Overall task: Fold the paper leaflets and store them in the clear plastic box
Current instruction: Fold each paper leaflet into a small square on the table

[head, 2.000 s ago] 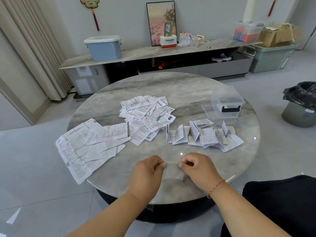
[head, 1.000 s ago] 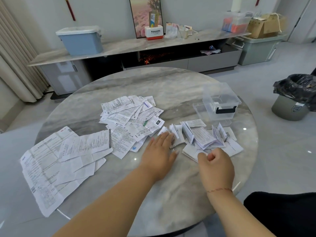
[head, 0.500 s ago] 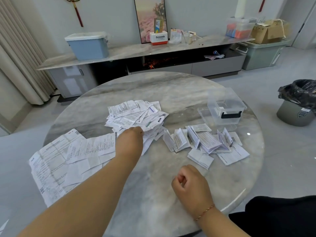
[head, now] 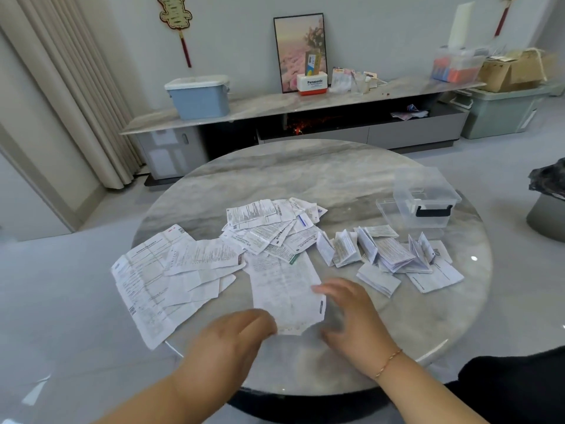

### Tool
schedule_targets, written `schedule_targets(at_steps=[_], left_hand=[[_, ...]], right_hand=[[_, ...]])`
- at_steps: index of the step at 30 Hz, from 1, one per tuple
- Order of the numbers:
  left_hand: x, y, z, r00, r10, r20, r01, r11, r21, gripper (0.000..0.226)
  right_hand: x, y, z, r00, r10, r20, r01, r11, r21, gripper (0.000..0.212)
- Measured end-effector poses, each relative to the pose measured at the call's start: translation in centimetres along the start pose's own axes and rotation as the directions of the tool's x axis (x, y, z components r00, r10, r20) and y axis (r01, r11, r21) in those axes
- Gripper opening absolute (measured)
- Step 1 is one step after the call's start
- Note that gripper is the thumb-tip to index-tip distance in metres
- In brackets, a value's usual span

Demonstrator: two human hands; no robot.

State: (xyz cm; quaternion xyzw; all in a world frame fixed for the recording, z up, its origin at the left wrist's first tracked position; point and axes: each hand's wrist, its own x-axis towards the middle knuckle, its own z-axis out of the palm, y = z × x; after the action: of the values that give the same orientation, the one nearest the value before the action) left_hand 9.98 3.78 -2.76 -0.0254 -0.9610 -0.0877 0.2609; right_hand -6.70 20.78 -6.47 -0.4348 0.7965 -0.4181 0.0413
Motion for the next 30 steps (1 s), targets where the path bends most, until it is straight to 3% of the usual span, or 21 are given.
schedule_targets(at_steps=[2, 4, 5, 7, 11, 13, 16, 18, 20, 22, 23, 27, 30], left_hand=[[-1.4, 0.7, 0.0, 0.999, -0.026, 0.046, 0.032, 0.990, -0.136, 0.021], [-2.4, 1.6, -0.1, 0.961, -0.252, 0.117, 0.277, 0.894, -0.352, 0.041], [-2.8, 2.0, 0.2, 0.912, -0.374, 0.169, 0.410, 0.808, -0.424, 0.055], [-3.2, 2.3, 1.1, 0.796, -0.542, 0.269, 0.604, 0.681, -0.414, 0.067], [-3.0, 2.8, 2.6, 0.658, -0.685, 0.312, 0.744, 0.527, -0.410, 0.032], [-2.7, 3.0, 3.3, 0.598, -0.754, 0.273, 0.780, 0.468, -0.415, 0.023], [-2.6, 3.3, 4.1, 0.532, -0.821, 0.207, 0.805, 0.415, -0.425, 0.042], [-2.8, 3.5, 4.3, 0.567, -0.818, 0.100, 0.784, 0.498, -0.372, 0.057], [-3.4, 3.2, 4.4, 0.761, -0.644, -0.082, 0.624, 0.761, -0.177, 0.060], [-3.7, 2.6, 4.7, 0.931, -0.360, -0.050, 0.362, 0.931, 0.039, 0.067], [-3.9, 2.3, 4.9, 0.963, -0.268, 0.031, 0.263, 0.959, 0.107, 0.074], [-4.4, 0.6, 5.4, 0.946, -0.185, 0.266, 0.128, 0.968, 0.217, 0.100], [-4.9, 0.3, 4.9, 0.951, -0.086, 0.297, 0.035, 0.984, 0.175, 0.088]], right_hand=[[-0.5, -0.2, -0.4, 0.992, 0.014, 0.124, -0.021, 0.998, 0.054, 0.035], [-1.3, -0.2, -0.6, 0.980, 0.070, 0.185, -0.091, 0.990, 0.108, 0.019], [-1.8, -0.2, -0.7, 0.974, 0.107, 0.201, -0.135, 0.982, 0.133, 0.021], [-2.4, -0.5, -1.2, 0.956, 0.165, 0.241, -0.205, 0.966, 0.156, 0.026], [-3.1, -0.5, -1.4, 0.943, 0.246, 0.224, -0.288, 0.940, 0.181, 0.014], [-3.1, -0.2, -1.0, 0.925, 0.325, 0.198, -0.348, 0.933, 0.095, 0.036], [-2.6, -0.5, -0.2, 0.919, 0.385, 0.091, -0.388, 0.922, 0.014, 0.061], [-2.3, -1.0, 0.1, 0.923, 0.383, 0.031, -0.382, 0.923, -0.030, 0.068], [-2.2, -1.2, 0.2, 0.925, 0.380, 0.007, -0.378, 0.922, -0.084, 0.068], [-2.1, -1.6, 0.2, 0.944, 0.329, 0.037, -0.318, 0.932, -0.172, 0.058], [-2.1, -1.8, 0.1, 0.949, 0.307, 0.068, -0.285, 0.931, -0.230, 0.051], [-2.1, -2.6, -0.4, 0.928, 0.295, 0.228, -0.213, 0.921, -0.325, 0.038], [-2.7, -2.8, -1.3, 0.965, 0.147, 0.217, -0.086, 0.959, -0.270, 0.054]])
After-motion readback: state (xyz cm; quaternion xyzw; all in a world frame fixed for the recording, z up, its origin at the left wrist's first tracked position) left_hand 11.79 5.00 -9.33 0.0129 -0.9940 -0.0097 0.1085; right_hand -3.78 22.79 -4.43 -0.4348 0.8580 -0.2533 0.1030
